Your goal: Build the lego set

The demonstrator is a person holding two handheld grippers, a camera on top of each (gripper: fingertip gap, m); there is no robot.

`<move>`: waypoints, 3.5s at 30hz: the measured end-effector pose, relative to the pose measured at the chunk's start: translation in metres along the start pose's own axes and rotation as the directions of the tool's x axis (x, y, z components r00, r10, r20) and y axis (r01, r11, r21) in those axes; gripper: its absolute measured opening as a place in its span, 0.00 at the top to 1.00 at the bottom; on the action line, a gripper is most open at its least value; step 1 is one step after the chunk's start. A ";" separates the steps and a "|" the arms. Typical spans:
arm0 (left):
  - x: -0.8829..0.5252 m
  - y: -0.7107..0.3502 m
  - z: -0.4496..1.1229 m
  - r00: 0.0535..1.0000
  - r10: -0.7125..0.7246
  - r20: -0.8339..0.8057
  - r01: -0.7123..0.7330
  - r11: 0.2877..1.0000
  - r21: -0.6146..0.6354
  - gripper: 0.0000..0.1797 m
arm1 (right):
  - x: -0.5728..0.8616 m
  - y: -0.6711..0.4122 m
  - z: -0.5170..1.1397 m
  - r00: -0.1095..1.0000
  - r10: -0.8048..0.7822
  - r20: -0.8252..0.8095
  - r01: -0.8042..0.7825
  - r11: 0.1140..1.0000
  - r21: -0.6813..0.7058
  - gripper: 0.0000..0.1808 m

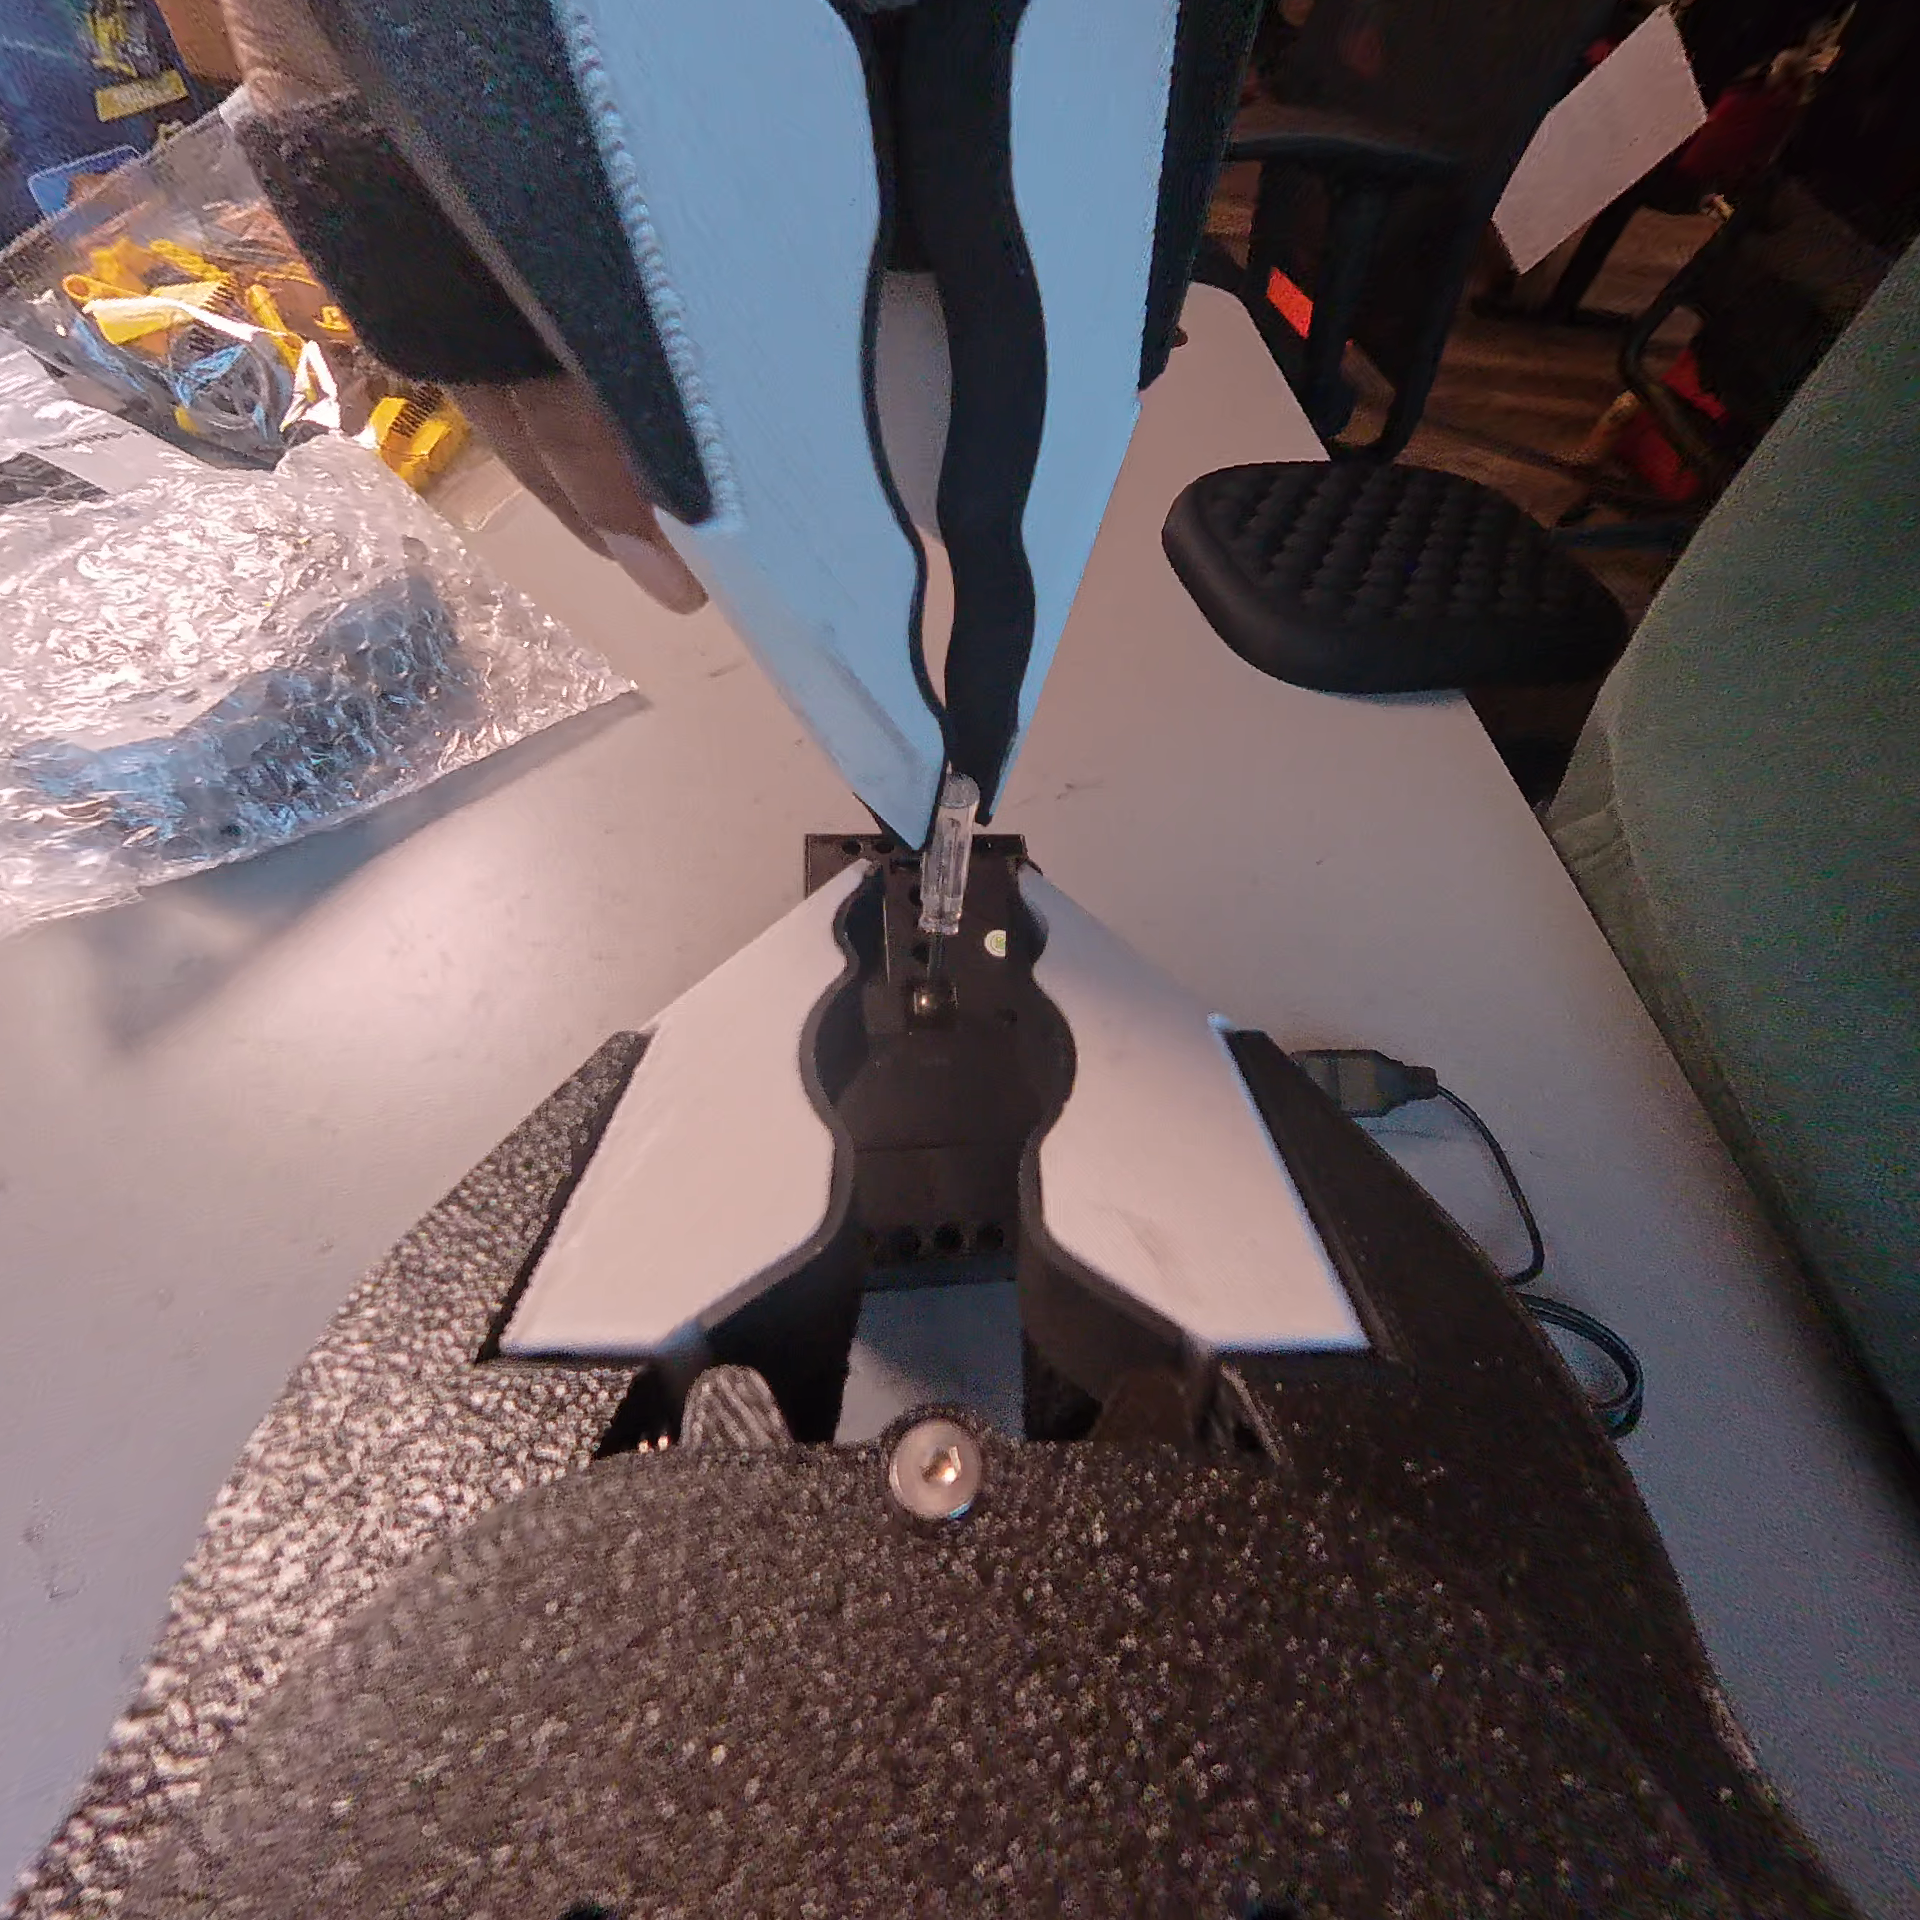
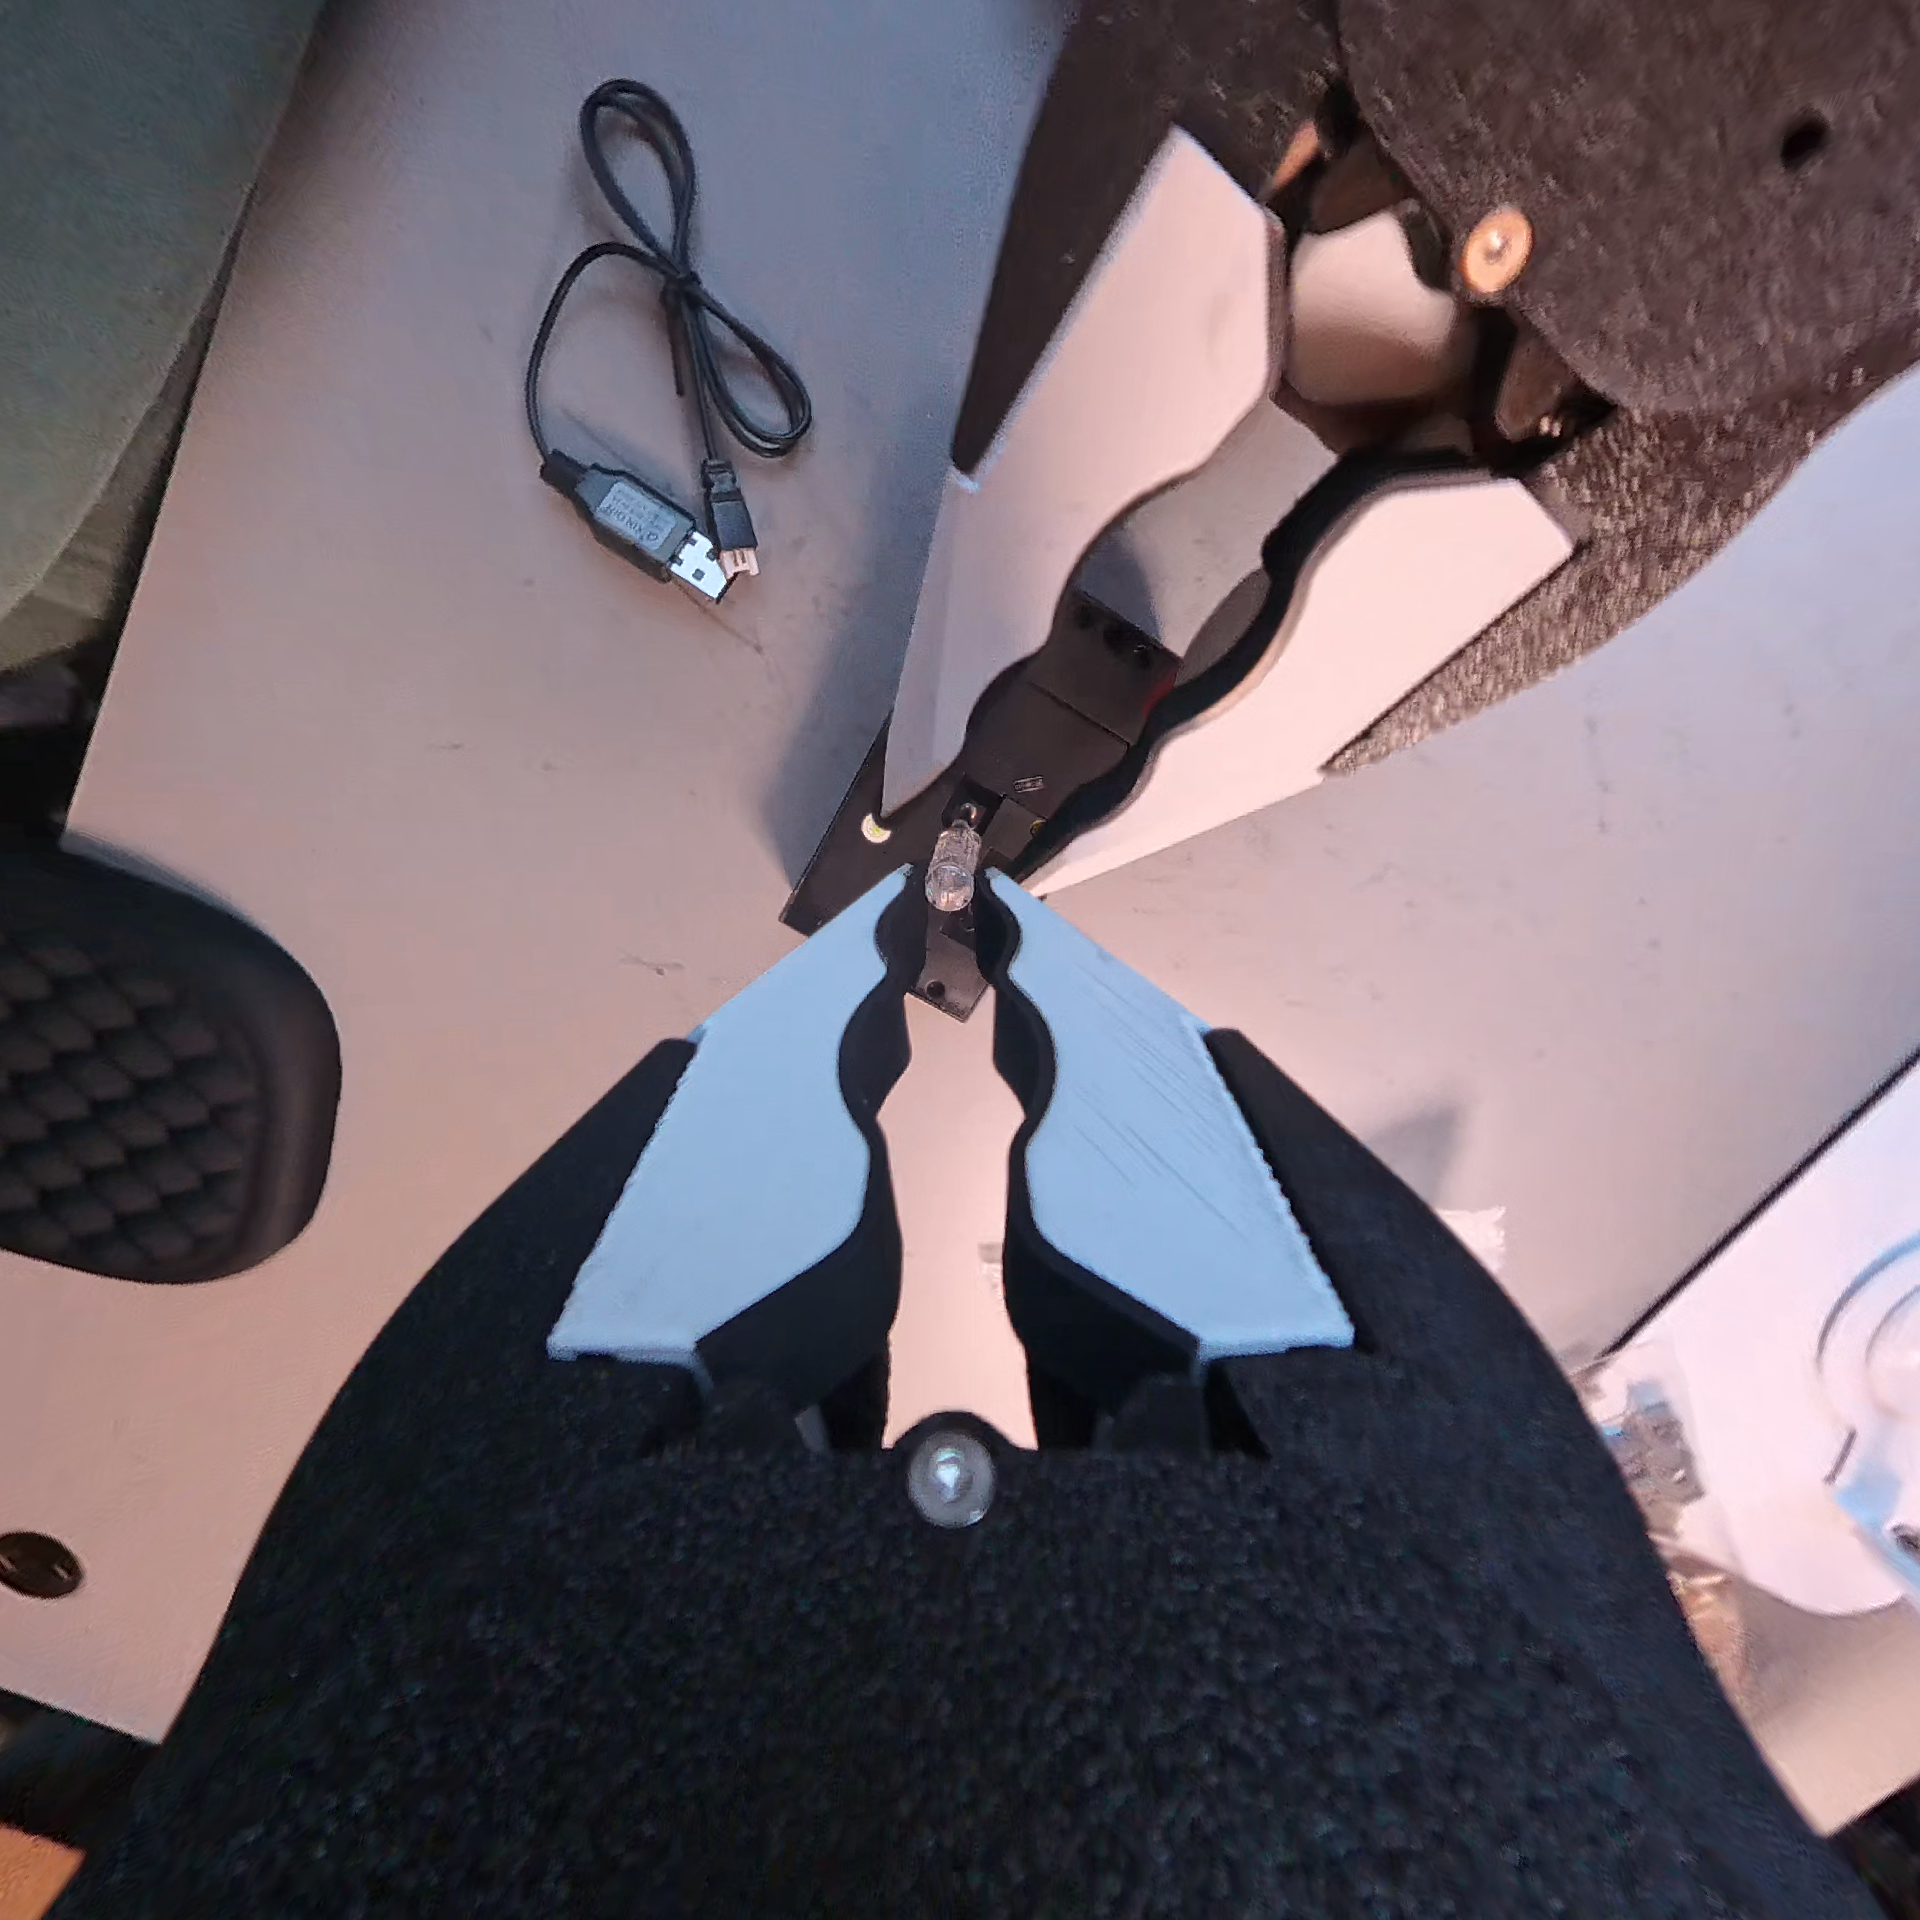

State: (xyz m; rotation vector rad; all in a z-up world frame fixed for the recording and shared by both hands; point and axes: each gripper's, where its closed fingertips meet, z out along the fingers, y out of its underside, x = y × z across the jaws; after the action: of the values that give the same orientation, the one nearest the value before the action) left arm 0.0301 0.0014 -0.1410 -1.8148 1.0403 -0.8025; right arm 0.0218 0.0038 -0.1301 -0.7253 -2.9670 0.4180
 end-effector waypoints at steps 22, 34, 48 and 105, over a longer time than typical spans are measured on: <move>-0.018 -0.001 -0.001 0.965 -0.120 0.231 0.121 0.993 0.013 0.96 | 0.018 0.004 -0.008 0.840 0.515 -0.173 -0.519 0.854 0.021 0.97; -0.011 -0.009 -0.004 0.995 -0.062 0.076 0.057 0.996 0.068 0.95 | 0.011 -0.002 -0.006 0.991 -0.118 -0.056 0.114 0.991 -0.070 0.96; -0.026 -0.008 -0.008 0.945 -0.220 0.242 0.204 0.975 0.091 0.95 | 0.026 0.002 -0.015 0.855 0.484 -0.186 -0.487 0.873 0.028 0.95; -0.023 0.000 -0.010 0.977 -0.084 0.198 0.076 0.996 0.049 0.96 | 0.025 -0.007 -0.010 0.914 0.385 -0.127 -0.394 0.918 -0.052 0.91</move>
State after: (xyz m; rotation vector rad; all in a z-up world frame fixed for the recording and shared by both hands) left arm 0.0120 0.0187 -0.1392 -1.8688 0.8201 -0.6673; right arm -0.0028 0.0118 -0.1191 -1.3123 -2.7357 0.2690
